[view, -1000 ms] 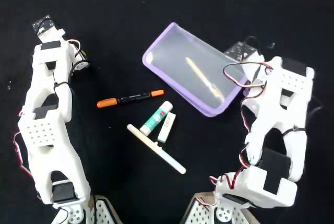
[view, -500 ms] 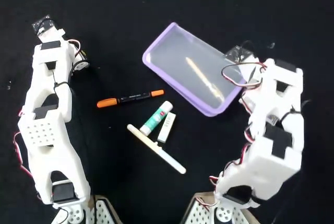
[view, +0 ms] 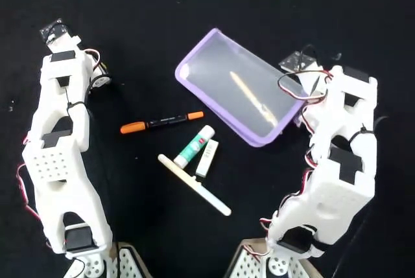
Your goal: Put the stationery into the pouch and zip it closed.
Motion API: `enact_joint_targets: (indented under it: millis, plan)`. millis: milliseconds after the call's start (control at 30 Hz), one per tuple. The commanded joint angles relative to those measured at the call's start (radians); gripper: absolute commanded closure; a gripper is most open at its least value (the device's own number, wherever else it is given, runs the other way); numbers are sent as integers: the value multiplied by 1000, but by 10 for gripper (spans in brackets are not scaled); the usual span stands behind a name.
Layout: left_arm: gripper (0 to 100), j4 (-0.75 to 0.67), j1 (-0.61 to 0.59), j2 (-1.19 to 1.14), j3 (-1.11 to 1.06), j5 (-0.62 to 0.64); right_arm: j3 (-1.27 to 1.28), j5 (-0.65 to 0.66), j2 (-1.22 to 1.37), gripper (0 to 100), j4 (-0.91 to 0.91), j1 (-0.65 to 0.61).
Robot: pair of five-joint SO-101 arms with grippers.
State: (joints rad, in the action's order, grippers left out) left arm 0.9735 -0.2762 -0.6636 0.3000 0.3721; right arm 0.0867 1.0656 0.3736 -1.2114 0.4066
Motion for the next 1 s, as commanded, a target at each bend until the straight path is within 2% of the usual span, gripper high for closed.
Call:
enact_joint_targets:
  millis: [0,500,733,967]
  plan:
    - [802,-32,-8,-6,18,11,-64,-14,-50,988,-17,-15]
    - [802,-28,-13,-8,18,11,-354,-14,-377,988,-310,-9]
    - [802,-26,-16,-9,18,11,-536,-18,-380,988,-292,35]
    - [802,-26,-16,-9,18,11,-753,-114,-378,988,-245,60]
